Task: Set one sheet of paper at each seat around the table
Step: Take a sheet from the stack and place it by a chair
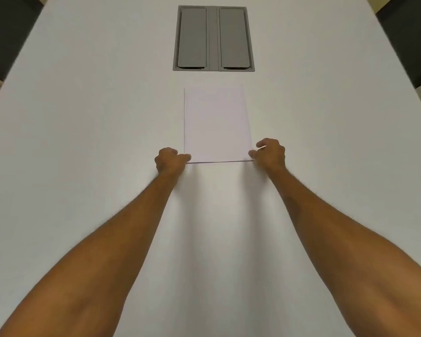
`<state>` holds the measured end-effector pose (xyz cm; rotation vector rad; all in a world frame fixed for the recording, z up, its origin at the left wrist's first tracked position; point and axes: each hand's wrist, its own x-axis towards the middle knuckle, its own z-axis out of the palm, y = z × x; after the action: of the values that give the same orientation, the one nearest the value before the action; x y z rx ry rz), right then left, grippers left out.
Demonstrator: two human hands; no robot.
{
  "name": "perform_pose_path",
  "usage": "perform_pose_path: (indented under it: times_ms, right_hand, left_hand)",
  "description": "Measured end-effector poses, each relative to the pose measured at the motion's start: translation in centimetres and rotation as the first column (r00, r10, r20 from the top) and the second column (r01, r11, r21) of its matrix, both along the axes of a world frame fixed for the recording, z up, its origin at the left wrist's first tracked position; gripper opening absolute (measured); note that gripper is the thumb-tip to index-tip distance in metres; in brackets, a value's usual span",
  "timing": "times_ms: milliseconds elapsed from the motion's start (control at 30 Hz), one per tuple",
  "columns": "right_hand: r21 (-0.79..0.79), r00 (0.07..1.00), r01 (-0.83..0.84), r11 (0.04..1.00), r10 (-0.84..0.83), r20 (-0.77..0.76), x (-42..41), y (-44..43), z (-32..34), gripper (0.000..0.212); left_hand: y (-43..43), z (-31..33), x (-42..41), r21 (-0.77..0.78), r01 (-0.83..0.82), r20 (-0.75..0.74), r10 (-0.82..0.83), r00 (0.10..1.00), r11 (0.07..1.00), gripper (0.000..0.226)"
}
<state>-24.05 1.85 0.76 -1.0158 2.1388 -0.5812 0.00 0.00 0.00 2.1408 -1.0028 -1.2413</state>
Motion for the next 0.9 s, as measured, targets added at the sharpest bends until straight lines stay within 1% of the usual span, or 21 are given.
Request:
perform_pose_path:
  times_ms: [33, 67, 133, 200, 233, 333, 467, 600, 700, 767, 833, 900]
  right_hand:
    - [0.006, 1.0, 0.009, 1.0, -0.009, -0.005, 0.0, -0.4, -0.3, 0.039]
    - [0.006, 0.999, 0.02, 1.0, -0.02, -0.031, -0.1, -0.8, -0.5, 0.038]
    - [0.015, 0.998, 0.036, 0.999, -0.036, -0.049, 0.2, -1.2, -0.9, 0.033]
    - [0.019, 0.996, 0.075, 0.997, -0.074, -0.04, 0.5, -1.6, -1.2, 0.028]
    - [0.018, 0.994, 0.103, 0.994, -0.103, -0.029, 0.4, -1.8, -1.3, 0.026]
    - [0.026, 0.985, 0.173, 0.985, -0.173, -0.015, 0.1, -2.2, -1.7, 0.021]
    - [0.018, 0.981, 0.194, 0.981, -0.193, -0.018, -0.3, -2.1, -1.7, 0.016]
    - [-0.014, 0.975, 0.218, 0.976, -0.218, -0.036, 0.0, -1.8, -1.4, 0.015]
    - [-0.055, 0.965, 0.252, 0.966, -0.255, -0.055, 0.1, -1.5, -1.1, 0.017]
    - [-0.093, 0.968, 0.244, 0.965, -0.248, -0.032, 0.0, -1.3, -0.9, 0.016]
    - [-0.13, 0.969, 0.247, 0.96, -0.247, 0.017, -0.2, -0.8, -0.5, 0.015]
    - [-0.15, 0.961, 0.273, 0.95, -0.262, 0.085, -0.3, -0.1, 0.2, 0.014]
  left_hand:
    - [-0.3, 0.0, -0.2, -0.001, 0.0, 0.018, 0.0, 1.0, 1.0, 0.019]
    - [-0.9, -0.3, -0.5, -0.007, -0.019, 0.049, 0.019, 0.999, 1.0, 0.024]
    - [-1.6, -0.5, -1.1, 0.044, -0.018, 0.055, 0.016, 0.998, 0.999, 0.019]
    - [-2.0, -0.5, -1.8, 0.087, -0.019, 0.072, 0.013, 0.997, 0.996, 0.036]
    - [-2.2, -0.6, -2.0, 0.092, -0.027, 0.092, 0.019, 0.996, 0.995, 0.037]
    - [-2.4, -1.0, -2.4, 0.054, -0.054, 0.142, 0.046, 0.989, 0.997, 0.027]
    - [-2.1, -0.8, -2.6, -0.016, -0.05, 0.184, 0.053, 0.982, 0.999, 0.016]
    - [-1.7, -0.1, -2.8, -0.071, -0.004, 0.227, 0.02, 0.974, 0.997, 0.013]
    - [-1.3, 0.2, -2.7, -0.125, -0.013, 0.201, 0.038, 0.979, 0.992, 0.015]
    - [-1.0, 0.5, -2.7, -0.134, -0.043, 0.158, 0.065, 0.985, 0.99, 0.014]
    - [-0.7, 0.8, -2.6, -0.127, -0.093, 0.08, 0.103, 0.991, 0.988, 0.013]
    - [-0.3, 1.3, -2.4, -0.128, -0.119, -0.038, 0.115, 0.993, 0.985, 0.013]
